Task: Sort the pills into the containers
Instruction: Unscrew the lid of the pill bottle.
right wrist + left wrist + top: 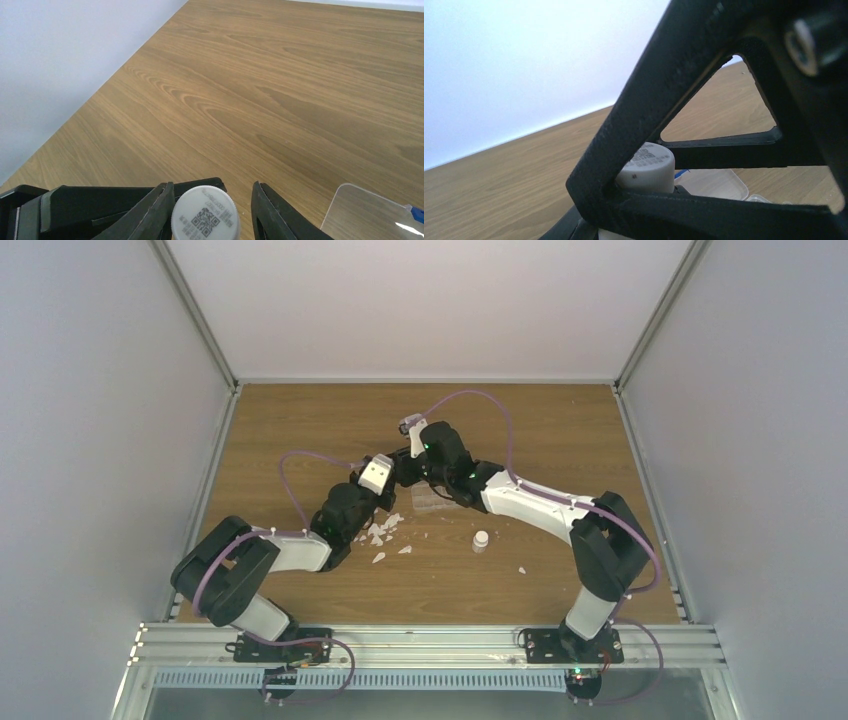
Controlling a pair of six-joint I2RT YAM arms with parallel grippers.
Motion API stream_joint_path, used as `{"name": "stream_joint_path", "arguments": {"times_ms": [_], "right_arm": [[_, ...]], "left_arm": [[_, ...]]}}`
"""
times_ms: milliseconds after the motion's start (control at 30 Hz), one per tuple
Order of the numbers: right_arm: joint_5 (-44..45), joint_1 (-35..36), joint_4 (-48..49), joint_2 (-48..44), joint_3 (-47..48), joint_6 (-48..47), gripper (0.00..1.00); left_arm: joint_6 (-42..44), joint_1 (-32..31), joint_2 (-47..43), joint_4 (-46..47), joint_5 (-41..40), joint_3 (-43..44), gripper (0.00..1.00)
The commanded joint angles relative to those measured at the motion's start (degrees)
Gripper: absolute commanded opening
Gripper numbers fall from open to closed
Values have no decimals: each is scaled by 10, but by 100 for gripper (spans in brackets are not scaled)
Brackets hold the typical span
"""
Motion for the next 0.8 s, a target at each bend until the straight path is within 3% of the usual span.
{"name": "stream_joint_path", "arguments": {"times_ms": [0,300,533,767], "right_arm": [[8,9,23,-4,2,6,92],[8,8,47,-26,-25,-20,71],[-26,6,87,-63,-66,-90,37],[-142,-15,116,-99,-108,-184,36]], "left_arm": [[-3,-4,-3,51,-11,8,66],[15,-2,-13,60,19,-7,67],[11,47,-43,72,153,-41,67],[29,89,-73,50,291,-54,67]]}}
